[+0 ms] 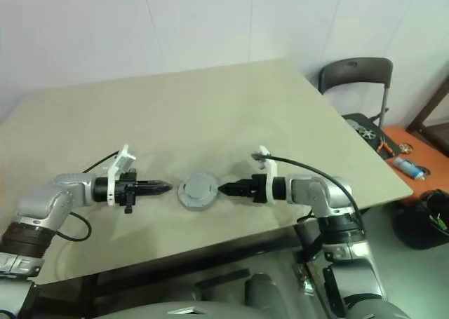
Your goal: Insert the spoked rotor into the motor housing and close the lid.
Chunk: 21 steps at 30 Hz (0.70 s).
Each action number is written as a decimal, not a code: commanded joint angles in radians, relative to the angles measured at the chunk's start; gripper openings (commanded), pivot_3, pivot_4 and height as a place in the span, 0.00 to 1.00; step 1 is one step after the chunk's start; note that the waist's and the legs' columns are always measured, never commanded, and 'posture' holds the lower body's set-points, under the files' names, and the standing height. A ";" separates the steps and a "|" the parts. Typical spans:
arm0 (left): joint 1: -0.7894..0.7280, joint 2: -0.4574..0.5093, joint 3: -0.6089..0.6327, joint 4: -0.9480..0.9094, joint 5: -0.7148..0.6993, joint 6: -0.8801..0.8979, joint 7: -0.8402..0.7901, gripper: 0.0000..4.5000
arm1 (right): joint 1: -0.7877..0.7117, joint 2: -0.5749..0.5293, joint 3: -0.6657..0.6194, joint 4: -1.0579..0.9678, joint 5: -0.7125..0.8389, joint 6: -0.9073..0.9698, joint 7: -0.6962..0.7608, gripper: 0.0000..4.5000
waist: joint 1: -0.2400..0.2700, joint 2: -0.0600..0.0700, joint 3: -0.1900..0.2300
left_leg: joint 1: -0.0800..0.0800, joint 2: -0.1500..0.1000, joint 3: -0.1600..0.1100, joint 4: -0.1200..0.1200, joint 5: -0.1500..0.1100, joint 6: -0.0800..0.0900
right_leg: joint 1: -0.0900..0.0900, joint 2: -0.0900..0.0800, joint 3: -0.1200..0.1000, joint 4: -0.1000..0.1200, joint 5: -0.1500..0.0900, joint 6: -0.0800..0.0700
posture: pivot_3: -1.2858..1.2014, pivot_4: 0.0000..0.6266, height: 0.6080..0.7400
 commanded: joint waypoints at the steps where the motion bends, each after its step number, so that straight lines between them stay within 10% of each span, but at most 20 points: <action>1: -0.027 -0.028 0.003 0.011 0.027 -0.012 0.015 0.00 | -0.006 0.007 -0.013 -0.021 0.010 -0.020 -0.011 0.96 | 0.005 0.000 0.000 | 0.000 0.000 0.000 0.000 0.000 0.000 | 0.000 0.000 0.000 0.000 0.000 0.000 | 0.52 0.00 1.00; 21: 0.068 -0.074 0.009 0.106 0.159 -0.202 -0.002 0.00 | -0.013 0.038 -0.006 0.016 -0.002 -0.052 -0.053 0.96 | 0.008 0.000 -0.001 | 0.001 0.000 0.000 0.000 0.000 0.000 | 0.000 0.000 0.000 0.001 0.000 0.000 | 0.52 0.00 1.00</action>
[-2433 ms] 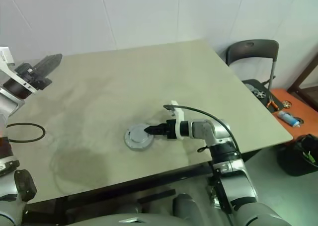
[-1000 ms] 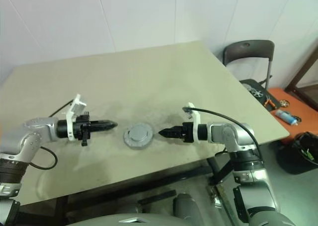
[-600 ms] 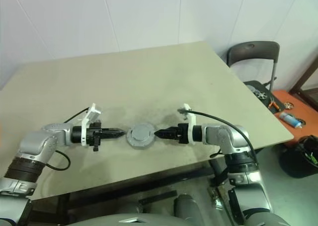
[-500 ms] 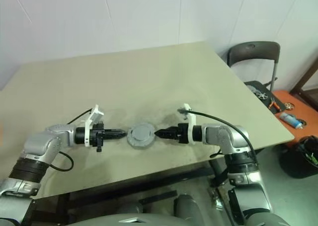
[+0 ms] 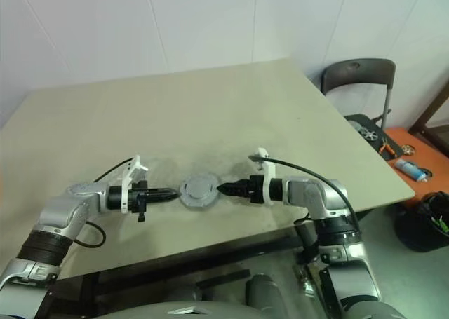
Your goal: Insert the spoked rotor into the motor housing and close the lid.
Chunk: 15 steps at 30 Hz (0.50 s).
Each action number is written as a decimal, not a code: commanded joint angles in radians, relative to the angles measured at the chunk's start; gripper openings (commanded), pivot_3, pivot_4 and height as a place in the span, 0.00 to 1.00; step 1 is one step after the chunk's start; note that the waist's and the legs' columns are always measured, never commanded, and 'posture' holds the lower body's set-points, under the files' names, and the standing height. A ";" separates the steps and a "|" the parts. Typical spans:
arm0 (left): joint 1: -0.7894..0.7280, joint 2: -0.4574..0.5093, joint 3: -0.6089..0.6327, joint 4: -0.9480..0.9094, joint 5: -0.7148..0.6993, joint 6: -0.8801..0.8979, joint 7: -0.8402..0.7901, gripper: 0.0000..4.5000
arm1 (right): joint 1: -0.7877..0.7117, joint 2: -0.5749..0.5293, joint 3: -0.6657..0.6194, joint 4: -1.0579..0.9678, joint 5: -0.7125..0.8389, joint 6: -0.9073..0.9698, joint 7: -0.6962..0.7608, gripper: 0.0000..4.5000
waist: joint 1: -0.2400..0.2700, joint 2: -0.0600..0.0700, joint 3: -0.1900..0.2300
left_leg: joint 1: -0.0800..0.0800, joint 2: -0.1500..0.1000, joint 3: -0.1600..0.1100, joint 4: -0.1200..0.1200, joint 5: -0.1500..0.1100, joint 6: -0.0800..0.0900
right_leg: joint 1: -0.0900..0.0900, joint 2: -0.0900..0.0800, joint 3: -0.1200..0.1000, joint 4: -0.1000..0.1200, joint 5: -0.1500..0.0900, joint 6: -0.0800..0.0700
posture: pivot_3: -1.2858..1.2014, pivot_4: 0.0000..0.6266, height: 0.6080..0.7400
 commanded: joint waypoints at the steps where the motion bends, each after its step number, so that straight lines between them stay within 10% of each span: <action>1: 0.012 0.000 0.017 0.045 0.037 -0.058 0.006 0.00 | -0.025 0.011 -0.007 -0.004 0.005 -0.017 -0.002 0.96 | 0.000 0.000 0.000 | 0.000 0.000 0.000 0.000 0.000 0.000 | 0.000 0.000 0.000 0.000 0.000 0.000 | 0.52 0.00 1.00; 15: -0.019 -0.064 0.076 0.095 -0.006 -0.031 0.038 0.00 | -0.030 0.016 -0.010 0.003 0.002 -0.013 -0.006 0.96 | 0.000 0.000 -0.001 | 0.000 0.000 0.000 0.000 0.000 0.000 | 0.001 0.000 0.000 0.001 0.000 0.000 | 0.52 0.00 1.00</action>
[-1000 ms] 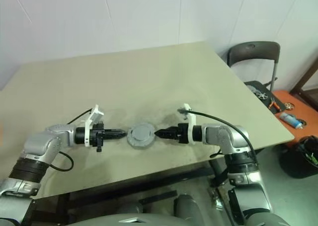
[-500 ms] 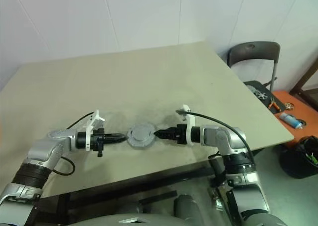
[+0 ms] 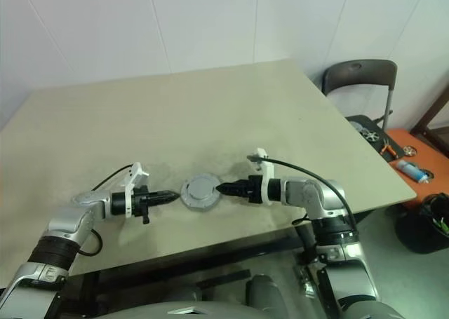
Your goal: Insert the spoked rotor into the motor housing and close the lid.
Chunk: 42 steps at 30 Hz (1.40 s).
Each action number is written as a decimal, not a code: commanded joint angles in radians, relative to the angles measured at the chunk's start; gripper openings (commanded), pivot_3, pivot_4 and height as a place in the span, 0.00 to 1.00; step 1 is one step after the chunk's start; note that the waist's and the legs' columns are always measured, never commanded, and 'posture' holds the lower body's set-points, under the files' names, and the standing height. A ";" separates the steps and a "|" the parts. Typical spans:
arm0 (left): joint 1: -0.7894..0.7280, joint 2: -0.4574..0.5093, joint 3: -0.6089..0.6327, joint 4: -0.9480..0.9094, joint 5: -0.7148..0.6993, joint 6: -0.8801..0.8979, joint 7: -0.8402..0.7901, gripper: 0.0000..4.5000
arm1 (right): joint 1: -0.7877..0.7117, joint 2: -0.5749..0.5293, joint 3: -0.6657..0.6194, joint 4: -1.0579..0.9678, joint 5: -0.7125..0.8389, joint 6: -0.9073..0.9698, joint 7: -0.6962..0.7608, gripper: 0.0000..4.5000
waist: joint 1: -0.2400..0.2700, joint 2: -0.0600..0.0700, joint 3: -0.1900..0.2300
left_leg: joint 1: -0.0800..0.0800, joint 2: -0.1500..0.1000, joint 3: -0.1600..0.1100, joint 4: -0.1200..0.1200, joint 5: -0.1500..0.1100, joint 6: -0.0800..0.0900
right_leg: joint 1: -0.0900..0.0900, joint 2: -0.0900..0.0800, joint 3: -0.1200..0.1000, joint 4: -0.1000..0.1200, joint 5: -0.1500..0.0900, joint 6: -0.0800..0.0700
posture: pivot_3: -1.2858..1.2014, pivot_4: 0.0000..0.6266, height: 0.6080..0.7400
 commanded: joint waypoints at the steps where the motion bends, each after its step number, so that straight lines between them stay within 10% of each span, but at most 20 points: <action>1: -0.028 0.010 0.071 -0.031 -0.076 0.073 -0.033 0.00 | -0.028 0.003 -0.009 -0.008 0.008 -0.008 -0.001 0.96 | -0.001 0.000 0.000 | 0.000 0.000 0.000 0.000 0.000 0.000 | 0.000 0.000 0.000 0.000 0.000 0.000 | 0.52 0.00 1.00; 6: -0.097 0.049 0.180 -0.032 -0.190 0.227 -0.041 0.00 | -0.030 0.000 -0.009 -0.002 0.006 -0.011 0.002 0.96 | -0.003 0.000 0.000 | 0.000 0.000 0.000 0.000 0.000 0.000 | 0.000 0.000 0.000 0.000 0.000 0.000 | 0.52 0.00 1.00; 42: -0.013 -0.044 -0.089 -0.233 -0.021 0.195 0.065 0.00 | -0.026 0.024 -0.008 0.016 -0.005 -0.032 -0.030 0.96 | 0.000 0.001 -0.003 | 0.007 0.000 0.000 0.000 0.000 -0.001 | 0.008 0.001 0.000 0.000 0.000 0.000 | 0.52 0.00 1.00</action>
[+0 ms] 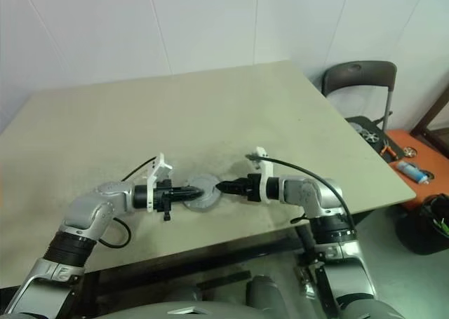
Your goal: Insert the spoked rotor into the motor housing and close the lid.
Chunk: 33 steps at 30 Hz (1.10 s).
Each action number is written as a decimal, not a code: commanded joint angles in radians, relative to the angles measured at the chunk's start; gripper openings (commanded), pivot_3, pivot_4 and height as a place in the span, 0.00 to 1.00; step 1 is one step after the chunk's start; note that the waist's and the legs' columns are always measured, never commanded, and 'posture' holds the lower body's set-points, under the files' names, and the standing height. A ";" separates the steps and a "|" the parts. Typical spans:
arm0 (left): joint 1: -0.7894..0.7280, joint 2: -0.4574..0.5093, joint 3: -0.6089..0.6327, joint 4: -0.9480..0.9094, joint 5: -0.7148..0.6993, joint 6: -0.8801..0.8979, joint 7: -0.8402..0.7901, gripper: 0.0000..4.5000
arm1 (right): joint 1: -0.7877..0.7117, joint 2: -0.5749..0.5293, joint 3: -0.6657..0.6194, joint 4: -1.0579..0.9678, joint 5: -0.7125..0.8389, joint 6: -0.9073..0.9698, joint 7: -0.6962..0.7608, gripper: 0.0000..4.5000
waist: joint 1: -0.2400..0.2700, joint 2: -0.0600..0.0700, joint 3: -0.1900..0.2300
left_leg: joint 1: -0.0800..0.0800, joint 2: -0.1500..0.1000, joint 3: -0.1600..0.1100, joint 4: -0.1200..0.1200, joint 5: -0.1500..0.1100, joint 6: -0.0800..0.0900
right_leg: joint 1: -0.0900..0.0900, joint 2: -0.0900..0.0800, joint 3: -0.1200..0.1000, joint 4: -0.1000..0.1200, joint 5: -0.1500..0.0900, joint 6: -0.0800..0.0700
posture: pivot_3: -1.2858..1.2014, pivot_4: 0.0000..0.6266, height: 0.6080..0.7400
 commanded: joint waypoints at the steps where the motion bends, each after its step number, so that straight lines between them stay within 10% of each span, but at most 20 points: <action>1: 0.009 0.031 -0.013 0.035 0.040 -0.006 -0.001 0.00 | -0.015 0.013 -0.014 -0.002 0.007 -0.009 -0.005 0.96 | -0.002 0.000 0.000 | 0.003 0.000 0.000 0.000 0.000 0.000 | 0.003 0.000 0.000 0.000 0.000 0.000 | 0.52 0.00 1.00; 19: -0.008 0.034 0.019 0.086 0.031 -0.051 0.015 0.00 | -0.035 0.152 -0.347 0.077 0.198 0.364 -0.182 0.96 | 0.002 0.001 0.000 | 0.007 0.000 0.000 0.000 0.000 0.000 | 0.008 0.001 0.000 -0.001 0.000 0.000 | 0.52 0.00 1.00; 33: -0.001 0.037 0.038 0.126 0.047 -0.089 0.018 0.00 | 0.050 0.242 -0.262 -0.006 0.212 0.488 -0.246 0.96 | -0.007 0.001 -0.003 | 0.008 0.001 0.000 -0.001 0.000 0.000 | 0.008 0.001 0.000 -0.001 -0.001 0.001 | 0.52 0.00 1.00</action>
